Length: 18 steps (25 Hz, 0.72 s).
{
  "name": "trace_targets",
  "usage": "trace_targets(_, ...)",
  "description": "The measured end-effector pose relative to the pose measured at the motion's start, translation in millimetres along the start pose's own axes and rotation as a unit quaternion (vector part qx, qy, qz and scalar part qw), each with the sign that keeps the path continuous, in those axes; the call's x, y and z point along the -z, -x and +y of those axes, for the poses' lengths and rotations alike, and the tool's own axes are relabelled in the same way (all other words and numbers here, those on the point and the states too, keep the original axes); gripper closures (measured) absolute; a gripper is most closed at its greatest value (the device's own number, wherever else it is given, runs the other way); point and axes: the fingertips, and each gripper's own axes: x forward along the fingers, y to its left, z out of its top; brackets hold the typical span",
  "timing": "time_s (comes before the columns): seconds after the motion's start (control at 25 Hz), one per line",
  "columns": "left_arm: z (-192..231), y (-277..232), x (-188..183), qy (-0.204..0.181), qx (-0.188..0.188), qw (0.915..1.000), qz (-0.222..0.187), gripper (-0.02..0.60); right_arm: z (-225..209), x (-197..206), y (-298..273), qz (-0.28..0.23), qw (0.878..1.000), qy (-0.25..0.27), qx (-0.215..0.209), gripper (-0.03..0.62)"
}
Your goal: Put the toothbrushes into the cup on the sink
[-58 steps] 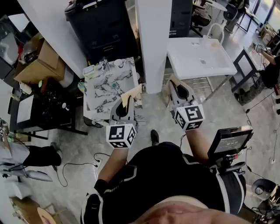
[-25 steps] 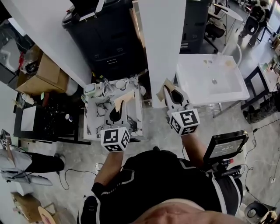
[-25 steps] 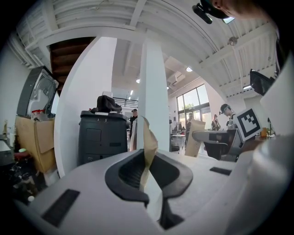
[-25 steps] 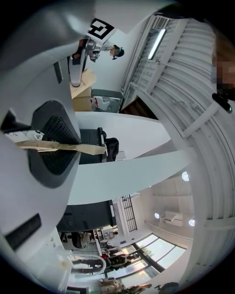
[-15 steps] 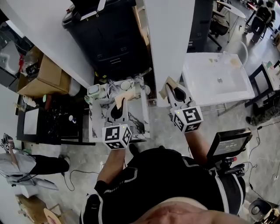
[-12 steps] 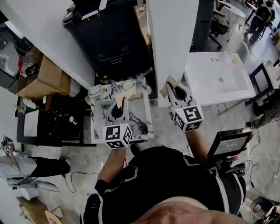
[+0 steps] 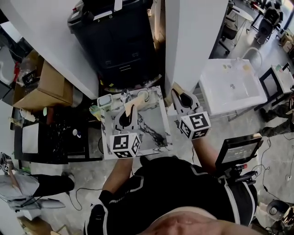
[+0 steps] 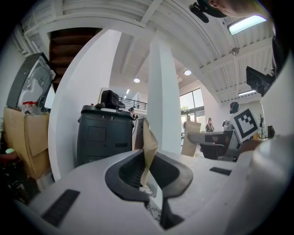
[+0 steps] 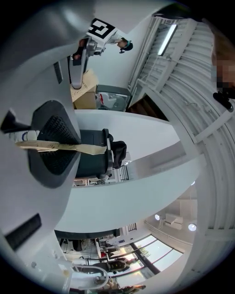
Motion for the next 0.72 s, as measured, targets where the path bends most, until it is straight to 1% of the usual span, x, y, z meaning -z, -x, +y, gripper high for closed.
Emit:
trace_targets(0.24,27,-1,-3,0.003,0.017,0.9999,-0.003,0.549,26,-2,-26,-0.002,1.0,0.004,0.002,0.553)
trace_targets(0.44,44,2,1,0.005,0.036,0.9993,-0.002,0.549,42,1,-40,0.003,1.0,0.007,0.016,0.553)
trace_targets(0.6,62,5,5,0.011,0.043,0.999,0.0,0.549,53,9,-51,0.014,1.0,0.008,0.025,0.553)
trace_targets(0.72,69,4,7,0.007,0.043,0.9991,0.002,0.549,58,10,-59,0.013,1.0,0.008,0.022,0.553)
